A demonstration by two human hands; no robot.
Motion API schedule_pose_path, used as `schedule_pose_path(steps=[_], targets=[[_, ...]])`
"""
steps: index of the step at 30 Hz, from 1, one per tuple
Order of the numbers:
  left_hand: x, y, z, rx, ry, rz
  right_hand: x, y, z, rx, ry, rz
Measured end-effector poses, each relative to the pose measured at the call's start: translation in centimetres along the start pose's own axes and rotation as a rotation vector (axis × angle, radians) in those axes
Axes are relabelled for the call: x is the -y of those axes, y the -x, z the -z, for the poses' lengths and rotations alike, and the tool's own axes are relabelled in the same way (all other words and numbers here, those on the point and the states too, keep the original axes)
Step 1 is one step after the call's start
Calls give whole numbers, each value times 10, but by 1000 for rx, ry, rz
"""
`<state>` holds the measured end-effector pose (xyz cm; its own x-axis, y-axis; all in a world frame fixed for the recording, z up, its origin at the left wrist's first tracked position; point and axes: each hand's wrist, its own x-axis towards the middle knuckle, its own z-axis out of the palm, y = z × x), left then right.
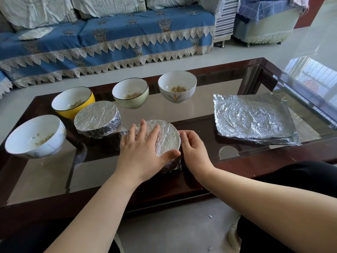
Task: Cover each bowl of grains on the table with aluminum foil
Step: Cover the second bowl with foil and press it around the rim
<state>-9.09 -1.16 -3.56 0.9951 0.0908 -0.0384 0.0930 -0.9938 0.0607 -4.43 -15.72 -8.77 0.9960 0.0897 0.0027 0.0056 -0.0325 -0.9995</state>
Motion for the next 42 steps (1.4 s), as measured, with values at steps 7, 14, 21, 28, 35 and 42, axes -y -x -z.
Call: schedule_pose_path(steps=[7,14,21,28,35,42], targets=[[-1,0,0,-23,-10,1,-2,-5,-2,-44,-64,-65],[-1,-1,-1,-31,-12,7,0,-12,-7,-77,-117,-158],[-3,-1,-2,-31,-8,14,6,-20,-6,-32,-137,-210],[-5,-1,-2,-39,-7,26,6,-28,-6,-23,132,-171],[-6,-1,-3,-39,-1,42,11,-36,0,54,369,-150],[-8,-1,-3,-32,-3,44,16,-27,6,12,176,-295]])
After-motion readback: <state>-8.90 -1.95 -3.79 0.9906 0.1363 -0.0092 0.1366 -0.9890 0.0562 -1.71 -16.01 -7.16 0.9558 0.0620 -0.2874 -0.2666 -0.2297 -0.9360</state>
